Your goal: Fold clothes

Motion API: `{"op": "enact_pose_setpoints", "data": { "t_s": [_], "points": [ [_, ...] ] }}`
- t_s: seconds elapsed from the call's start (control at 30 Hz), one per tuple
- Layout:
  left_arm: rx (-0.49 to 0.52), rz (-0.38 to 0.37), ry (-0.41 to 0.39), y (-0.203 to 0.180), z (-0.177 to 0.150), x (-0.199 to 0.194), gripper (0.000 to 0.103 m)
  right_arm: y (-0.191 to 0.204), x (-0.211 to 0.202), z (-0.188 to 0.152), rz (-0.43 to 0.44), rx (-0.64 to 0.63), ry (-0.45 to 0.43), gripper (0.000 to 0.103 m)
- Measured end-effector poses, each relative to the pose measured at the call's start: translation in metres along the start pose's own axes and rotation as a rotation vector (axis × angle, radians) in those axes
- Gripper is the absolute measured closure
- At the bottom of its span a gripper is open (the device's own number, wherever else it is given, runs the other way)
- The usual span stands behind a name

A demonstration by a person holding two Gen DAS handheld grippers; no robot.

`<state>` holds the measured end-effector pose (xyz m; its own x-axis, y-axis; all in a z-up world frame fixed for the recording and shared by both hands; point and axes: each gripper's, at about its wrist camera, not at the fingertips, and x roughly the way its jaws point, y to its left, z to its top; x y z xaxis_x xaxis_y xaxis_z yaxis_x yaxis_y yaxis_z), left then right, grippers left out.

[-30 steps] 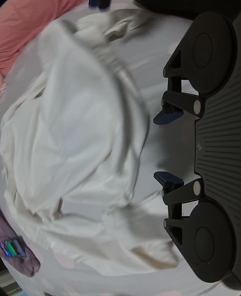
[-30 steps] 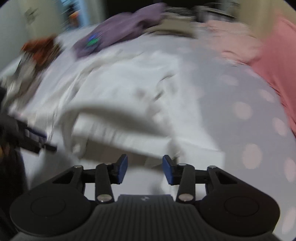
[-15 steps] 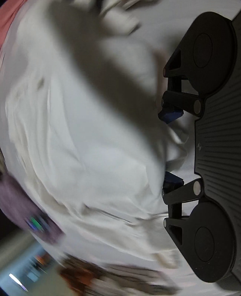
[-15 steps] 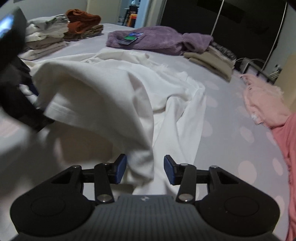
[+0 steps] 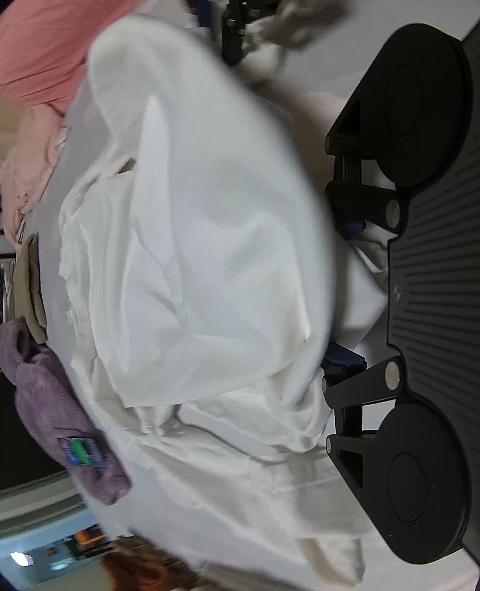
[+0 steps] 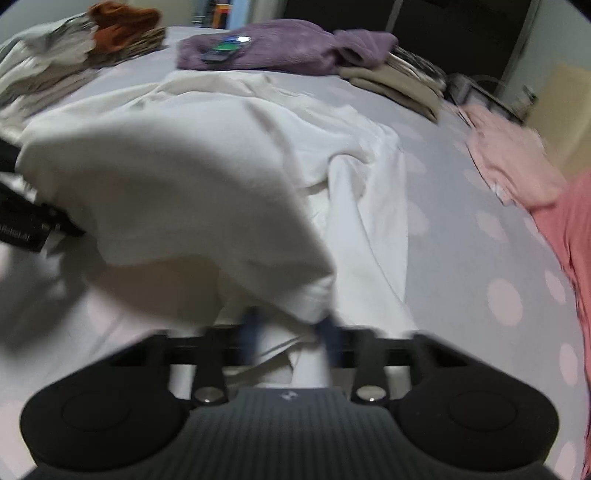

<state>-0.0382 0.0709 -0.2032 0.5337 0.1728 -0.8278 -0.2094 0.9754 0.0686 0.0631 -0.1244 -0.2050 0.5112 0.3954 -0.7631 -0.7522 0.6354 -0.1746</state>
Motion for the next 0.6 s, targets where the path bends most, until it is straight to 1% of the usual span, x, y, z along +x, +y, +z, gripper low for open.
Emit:
{"op": "enact_pose_setpoints", "data": {
  "t_s": [0.07, 0.13, 0.23, 0.3, 0.33, 0.37, 0.4, 0.43, 0.5, 0.57, 0.6],
  "points": [
    [-0.033, -0.024, -0.007, 0.009, 0.005, -0.009, 0.08, -0.009, -0.011, 0.008, 0.037, 0.039, -0.005, 0.095],
    [-0.032, -0.05, -0.032, 0.022, 0.014, -0.025, 0.085, -0.017, -0.032, 0.019, 0.033, 0.025, -0.042, 0.096],
    [-0.031, -0.09, -0.071, 0.043, 0.028, -0.05, 0.087, -0.033, -0.069, 0.038, 0.035, 0.021, -0.097, 0.097],
    [0.003, -0.117, -0.096, 0.055, 0.041, -0.075, 0.087, -0.04, -0.097, 0.049, 0.055, 0.006, -0.125, 0.097],
    [0.035, -0.135, -0.096, 0.061, 0.046, -0.089, 0.087, -0.043, -0.114, 0.055, 0.069, -0.014, -0.137, 0.097],
    [0.071, -0.156, -0.088, 0.065, 0.051, -0.102, 0.087, -0.045, -0.129, 0.058, 0.081, -0.035, -0.146, 0.098],
    [0.108, -0.176, -0.08, 0.069, 0.055, -0.115, 0.087, -0.046, -0.143, 0.061, 0.095, -0.059, -0.152, 0.1],
    [0.144, -0.197, -0.072, 0.074, 0.06, -0.128, 0.088, -0.047, -0.156, 0.063, 0.113, -0.081, -0.155, 0.1],
    [0.203, -0.223, -0.023, 0.073, 0.052, -0.135, 0.088, -0.048, -0.178, 0.063, 0.145, -0.115, -0.149, 0.1],
    [0.257, -0.245, 0.035, 0.07, 0.04, -0.137, 0.091, -0.048, -0.199, 0.063, 0.18, -0.148, -0.139, 0.1],
    [0.285, -0.256, 0.064, 0.068, 0.034, -0.138, 0.091, -0.045, -0.202, 0.06, 0.203, -0.161, -0.121, 0.1]
  ]
}}
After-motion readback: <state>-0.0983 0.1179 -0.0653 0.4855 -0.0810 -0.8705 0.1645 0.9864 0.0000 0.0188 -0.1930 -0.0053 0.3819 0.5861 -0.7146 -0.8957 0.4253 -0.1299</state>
